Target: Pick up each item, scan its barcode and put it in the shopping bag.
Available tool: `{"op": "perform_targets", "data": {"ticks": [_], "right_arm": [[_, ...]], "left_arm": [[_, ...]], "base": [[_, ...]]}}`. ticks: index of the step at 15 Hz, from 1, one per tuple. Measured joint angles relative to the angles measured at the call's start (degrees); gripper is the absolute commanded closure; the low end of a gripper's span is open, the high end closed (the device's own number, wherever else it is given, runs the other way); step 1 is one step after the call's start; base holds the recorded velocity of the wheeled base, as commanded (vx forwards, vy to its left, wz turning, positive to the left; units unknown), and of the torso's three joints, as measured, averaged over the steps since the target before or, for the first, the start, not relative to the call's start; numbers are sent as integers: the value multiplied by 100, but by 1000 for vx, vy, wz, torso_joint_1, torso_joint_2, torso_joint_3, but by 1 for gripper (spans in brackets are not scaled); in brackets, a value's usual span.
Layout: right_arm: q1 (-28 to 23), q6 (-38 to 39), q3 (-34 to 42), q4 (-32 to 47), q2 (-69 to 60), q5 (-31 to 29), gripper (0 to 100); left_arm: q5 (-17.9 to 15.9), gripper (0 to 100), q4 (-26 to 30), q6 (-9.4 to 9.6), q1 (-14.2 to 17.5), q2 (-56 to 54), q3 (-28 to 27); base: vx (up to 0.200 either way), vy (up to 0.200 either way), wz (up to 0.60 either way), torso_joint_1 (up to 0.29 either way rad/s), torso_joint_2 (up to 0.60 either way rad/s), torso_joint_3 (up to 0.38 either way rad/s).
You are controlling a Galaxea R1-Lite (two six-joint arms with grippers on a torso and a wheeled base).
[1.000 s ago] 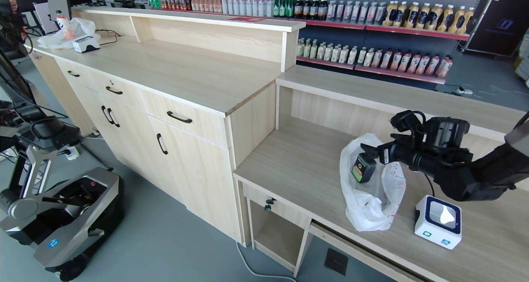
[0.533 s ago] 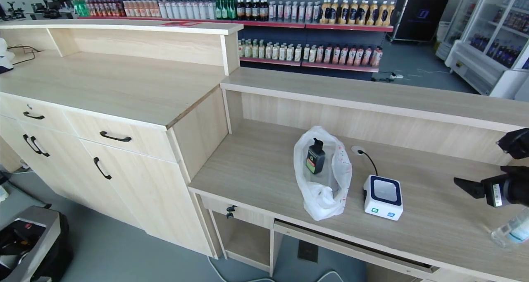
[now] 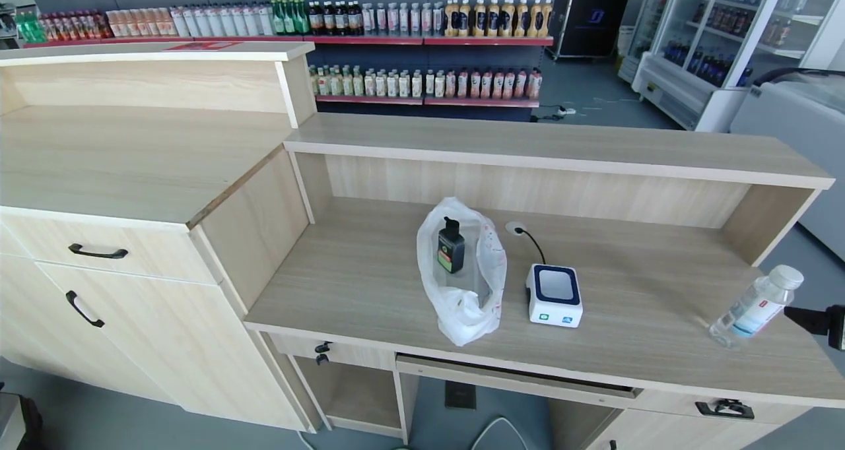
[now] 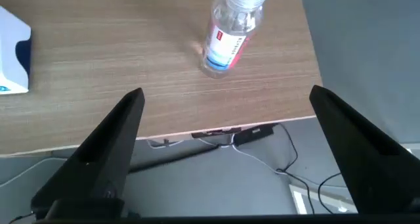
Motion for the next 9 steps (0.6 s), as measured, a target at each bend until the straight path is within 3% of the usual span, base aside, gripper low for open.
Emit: {"op": "perform_targets", "data": {"ticks": [3, 5, 9], "right_arm": [[-166, -68, -41, -1163, 902, 742, 0], [-223, -213, -96, -1866, 1462, 898, 0], [-304, -351, -140, -2269, 2150, 906, 0]], "left_arm": [[0, 0, 0, 0, 0, 0, 0], [0, 0, 0, -2, -2, 0, 0], [0, 0, 0, 0, 0, 0, 0]], "base": [[0, 0, 0, 0, 0, 0], [0, 0, 0, 0, 0, 0], [0, 0, 0, 0, 0, 0]]}}
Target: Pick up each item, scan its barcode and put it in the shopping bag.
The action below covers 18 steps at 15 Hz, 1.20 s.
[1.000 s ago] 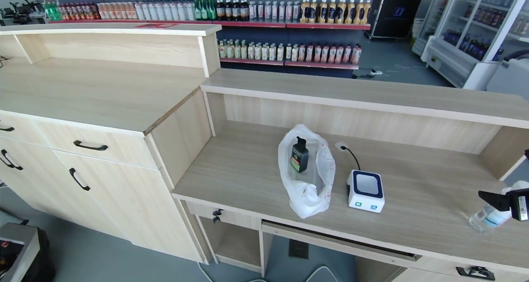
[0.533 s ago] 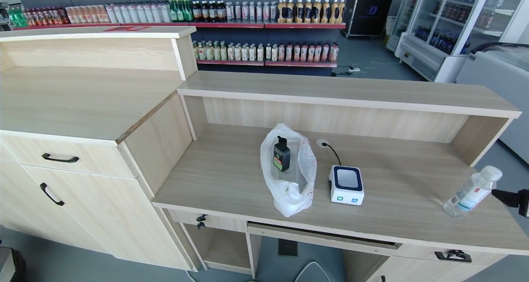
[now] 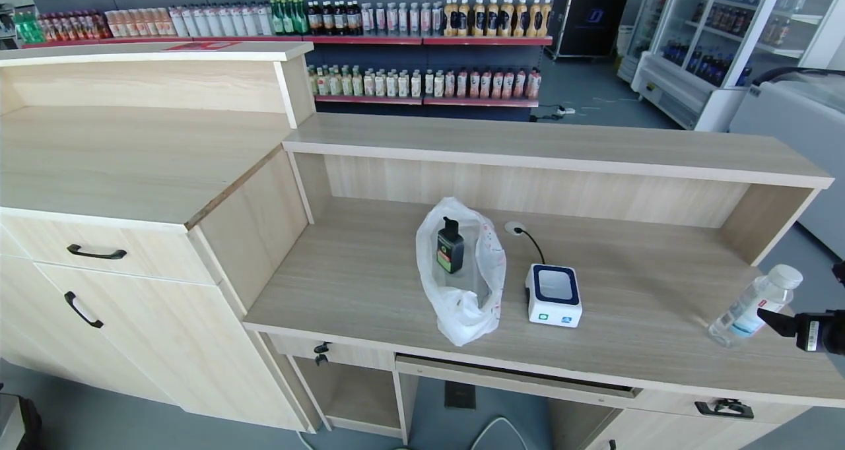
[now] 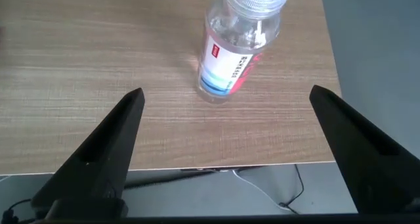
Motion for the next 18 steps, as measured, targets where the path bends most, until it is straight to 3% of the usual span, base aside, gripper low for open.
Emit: {"op": "perform_targets", "data": {"ticks": [9, 18], "right_arm": [[-265, 1, -89, -699, 647, 2, 0], [-178, 6, -301, -1730, 1493, 44, 0]], "left_arm": [[0, 0, 0, 0, 0, 0, 0], [2, 0, 0, -2, 0, 0, 0]], "base": [[0, 0, 0, 0, 0, 0], [0, 0, 0, 0, 0, 0]]}}
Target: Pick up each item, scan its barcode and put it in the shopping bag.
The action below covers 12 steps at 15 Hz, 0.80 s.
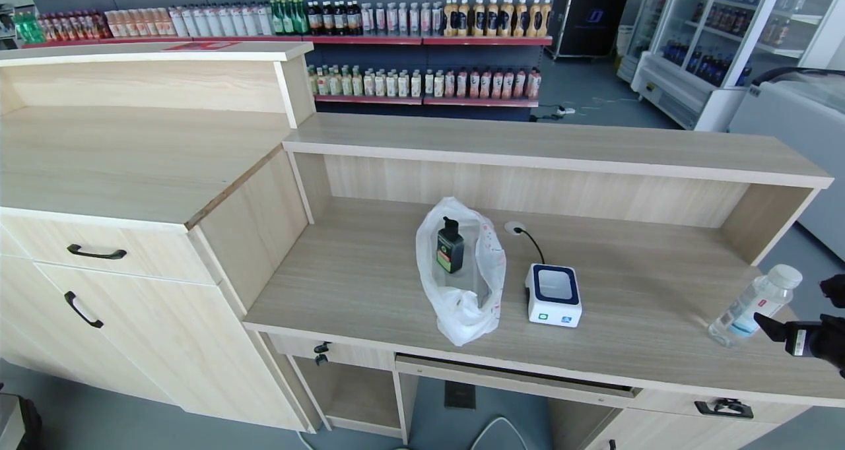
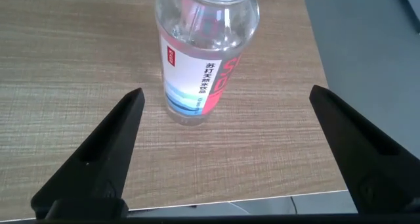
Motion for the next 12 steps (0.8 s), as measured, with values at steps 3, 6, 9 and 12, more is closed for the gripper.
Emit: {"op": "perform_targets", "data": {"ticks": [3, 6, 9, 12], "right_arm": [[94, 46, -133, -105, 183, 77, 0], [200, 50, -195, -296, 361, 79, 0], [383, 52, -262, -457, 533, 82, 0], [503, 49, -472, -463, 709, 71, 0]], "left_arm": [[-2, 0, 0, 0, 0, 0, 0], [-2, 0, 0, 2, 0, 0, 0], [-2, 0, 0, 2, 0, 0, 0], [-2, 0, 0, 2, 0, 0, 0]], "base": [[0, 0, 0, 0, 0, 0], [0, 0, 0, 0, 0, 0], [0, 0, 0, 0, 0, 0], [0, 0, 0, 0, 0, 0]]}}
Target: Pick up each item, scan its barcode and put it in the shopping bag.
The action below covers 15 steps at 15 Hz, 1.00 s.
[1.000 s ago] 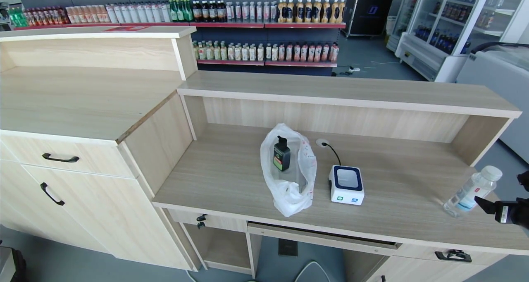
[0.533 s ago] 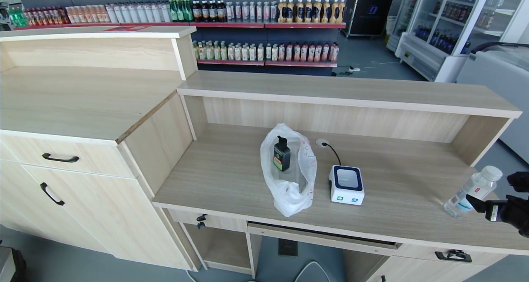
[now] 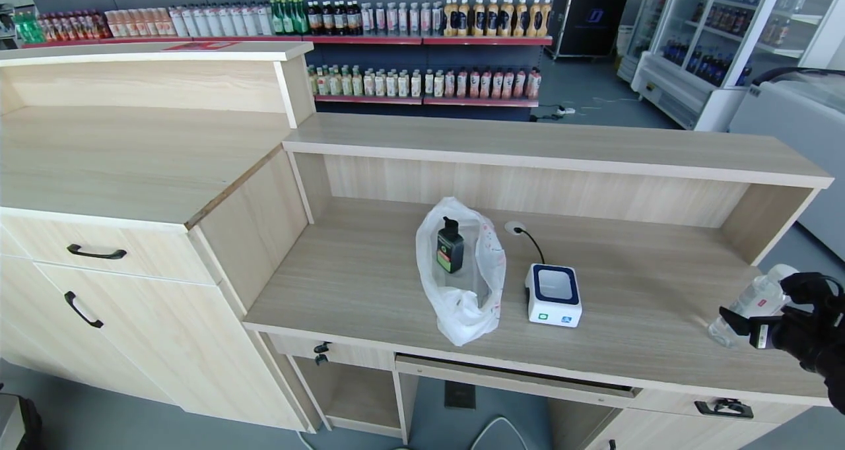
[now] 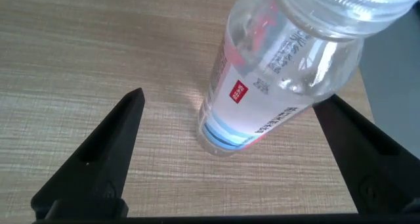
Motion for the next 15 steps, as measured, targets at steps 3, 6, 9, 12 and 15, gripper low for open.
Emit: {"op": "perform_targets", "data": {"ticks": [3, 6, 9, 12, 15], "right_arm": [[94, -7, -262, 0, 171, -33, 0], [201, -7, -385, 2, 280, -35, 0], [245, -2, -449, 2, 350, -40, 0], [254, 132, -575, 20, 377, -40, 0], [254, 250, -805, 72, 388, -35, 0]], "left_arm": [[0, 0, 0, 0, 0, 0, 0], [0, 0, 0, 0, 0, 0, 0], [0, 0, 0, 0, 0, 0, 0], [0, 0, 0, 0, 0, 0, 0], [0, 0, 0, 0, 0, 0, 0]], "base": [[0, 0, 0, 0, 0, 0], [0, 0, 0, 0, 0, 0], [0, 0, 0, 0, 0, 0], [0, 0, 0, 0, 0, 0], [0, 0, 0, 0, 0, 0]]}}
